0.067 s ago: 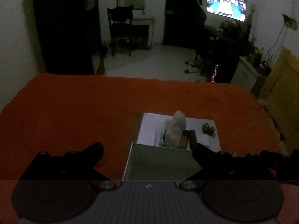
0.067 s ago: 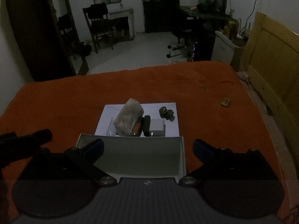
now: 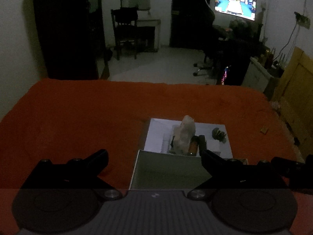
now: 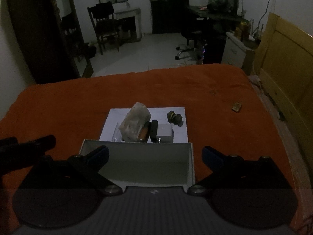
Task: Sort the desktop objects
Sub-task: 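Move both tools toward the white paper sheet of objects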
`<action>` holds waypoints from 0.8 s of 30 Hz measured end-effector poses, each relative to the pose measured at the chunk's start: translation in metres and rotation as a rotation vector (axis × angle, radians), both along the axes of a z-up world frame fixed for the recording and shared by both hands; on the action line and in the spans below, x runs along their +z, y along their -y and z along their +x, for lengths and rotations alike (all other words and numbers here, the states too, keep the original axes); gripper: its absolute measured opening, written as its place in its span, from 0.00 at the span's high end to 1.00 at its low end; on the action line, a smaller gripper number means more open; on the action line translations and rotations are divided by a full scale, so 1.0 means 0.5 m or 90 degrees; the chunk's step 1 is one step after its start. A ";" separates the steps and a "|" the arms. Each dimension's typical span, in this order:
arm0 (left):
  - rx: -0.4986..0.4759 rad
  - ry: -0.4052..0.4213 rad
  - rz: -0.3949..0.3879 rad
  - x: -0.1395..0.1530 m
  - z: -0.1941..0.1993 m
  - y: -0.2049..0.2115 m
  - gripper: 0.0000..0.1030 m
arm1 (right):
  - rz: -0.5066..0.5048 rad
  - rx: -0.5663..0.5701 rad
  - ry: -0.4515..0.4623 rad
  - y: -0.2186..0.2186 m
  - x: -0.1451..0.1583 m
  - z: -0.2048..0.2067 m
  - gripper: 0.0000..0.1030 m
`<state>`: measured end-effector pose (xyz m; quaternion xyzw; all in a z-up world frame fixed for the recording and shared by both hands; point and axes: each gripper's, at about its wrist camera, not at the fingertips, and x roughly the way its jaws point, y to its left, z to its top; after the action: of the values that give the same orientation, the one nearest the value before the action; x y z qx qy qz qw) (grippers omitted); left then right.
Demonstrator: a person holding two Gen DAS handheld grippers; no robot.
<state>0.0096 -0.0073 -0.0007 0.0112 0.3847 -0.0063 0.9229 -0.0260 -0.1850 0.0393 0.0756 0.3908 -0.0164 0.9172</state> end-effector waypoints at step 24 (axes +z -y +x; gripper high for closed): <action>-0.108 0.093 0.068 -0.023 0.047 0.020 0.01 | 0.014 -0.031 0.069 0.035 0.013 -0.009 0.00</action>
<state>0.0329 -0.0175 -0.0121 0.0930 0.3139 -0.0631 0.9428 -0.0304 -0.2027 0.0459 0.0959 0.3388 -0.0301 0.9355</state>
